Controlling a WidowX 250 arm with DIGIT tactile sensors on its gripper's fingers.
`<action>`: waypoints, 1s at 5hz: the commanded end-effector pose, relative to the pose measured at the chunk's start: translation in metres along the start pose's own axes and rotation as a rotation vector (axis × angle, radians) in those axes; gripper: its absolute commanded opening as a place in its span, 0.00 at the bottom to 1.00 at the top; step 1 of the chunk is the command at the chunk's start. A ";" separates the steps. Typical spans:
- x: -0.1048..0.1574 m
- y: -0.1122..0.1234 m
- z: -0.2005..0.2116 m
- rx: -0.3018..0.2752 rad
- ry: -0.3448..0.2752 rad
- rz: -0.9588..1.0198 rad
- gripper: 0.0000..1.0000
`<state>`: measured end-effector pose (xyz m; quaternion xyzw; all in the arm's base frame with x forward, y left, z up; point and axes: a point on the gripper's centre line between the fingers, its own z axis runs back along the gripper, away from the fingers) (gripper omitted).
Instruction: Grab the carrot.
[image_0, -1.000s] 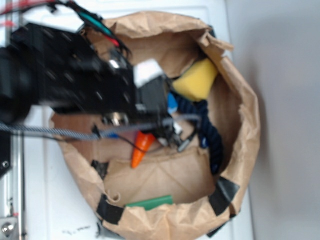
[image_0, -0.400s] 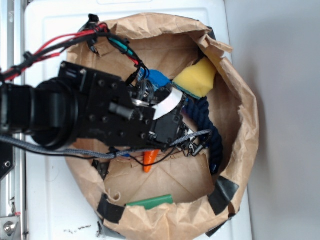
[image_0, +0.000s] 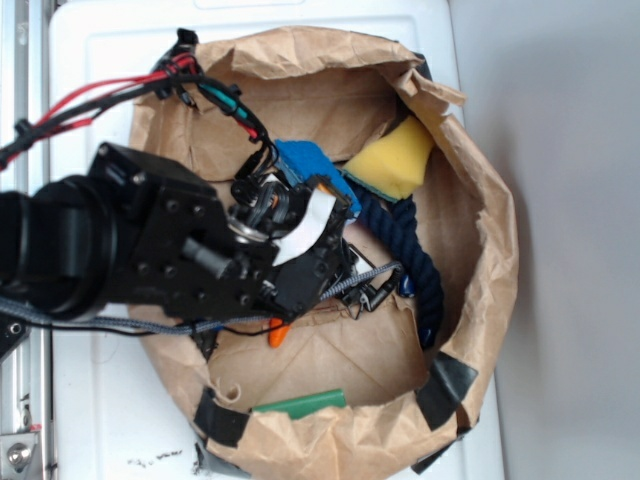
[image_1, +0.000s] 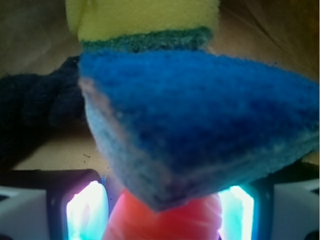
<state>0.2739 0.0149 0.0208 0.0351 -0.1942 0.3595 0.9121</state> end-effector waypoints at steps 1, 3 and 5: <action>0.039 -0.026 0.087 -0.026 0.094 -0.051 0.00; 0.054 -0.021 0.128 -0.050 0.152 -0.115 0.00; 0.054 -0.014 0.156 0.006 0.144 -0.231 0.00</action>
